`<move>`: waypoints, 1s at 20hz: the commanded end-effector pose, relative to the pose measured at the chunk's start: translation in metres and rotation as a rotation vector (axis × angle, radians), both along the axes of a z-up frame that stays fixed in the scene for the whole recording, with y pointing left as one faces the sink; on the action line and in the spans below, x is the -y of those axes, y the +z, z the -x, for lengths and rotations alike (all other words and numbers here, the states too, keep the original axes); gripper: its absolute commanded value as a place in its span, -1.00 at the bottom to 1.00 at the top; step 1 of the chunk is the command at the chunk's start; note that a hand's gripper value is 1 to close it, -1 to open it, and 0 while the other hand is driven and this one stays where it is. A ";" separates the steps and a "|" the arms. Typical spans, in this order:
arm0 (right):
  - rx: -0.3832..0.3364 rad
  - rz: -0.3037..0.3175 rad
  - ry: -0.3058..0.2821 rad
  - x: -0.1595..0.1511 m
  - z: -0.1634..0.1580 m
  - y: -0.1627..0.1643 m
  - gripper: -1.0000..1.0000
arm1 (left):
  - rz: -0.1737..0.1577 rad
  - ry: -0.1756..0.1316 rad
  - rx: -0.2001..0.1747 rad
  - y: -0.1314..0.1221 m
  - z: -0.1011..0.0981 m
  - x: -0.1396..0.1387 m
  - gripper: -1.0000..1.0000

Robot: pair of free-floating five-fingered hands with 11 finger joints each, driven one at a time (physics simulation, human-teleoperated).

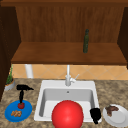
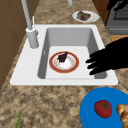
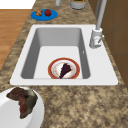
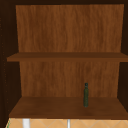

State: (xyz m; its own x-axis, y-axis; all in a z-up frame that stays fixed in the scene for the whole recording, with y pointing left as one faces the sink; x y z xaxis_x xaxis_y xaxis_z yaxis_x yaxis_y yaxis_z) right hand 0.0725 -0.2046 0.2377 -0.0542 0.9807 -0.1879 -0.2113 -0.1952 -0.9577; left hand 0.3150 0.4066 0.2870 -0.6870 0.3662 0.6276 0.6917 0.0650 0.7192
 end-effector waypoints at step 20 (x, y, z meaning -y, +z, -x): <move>0.000 0.000 0.000 0.000 0.000 0.000 0.00 | -0.037 0.102 0.043 0.004 0.028 0.032 -1.00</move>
State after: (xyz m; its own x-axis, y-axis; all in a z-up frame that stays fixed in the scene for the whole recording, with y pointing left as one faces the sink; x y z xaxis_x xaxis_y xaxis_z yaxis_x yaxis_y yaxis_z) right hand 0.0725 -0.2046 0.2377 -0.0542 0.9807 -0.1879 -0.2113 -0.1952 -0.9577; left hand 0.2904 0.3723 0.2905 -0.7056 0.3432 0.6199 0.6736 0.0534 0.7372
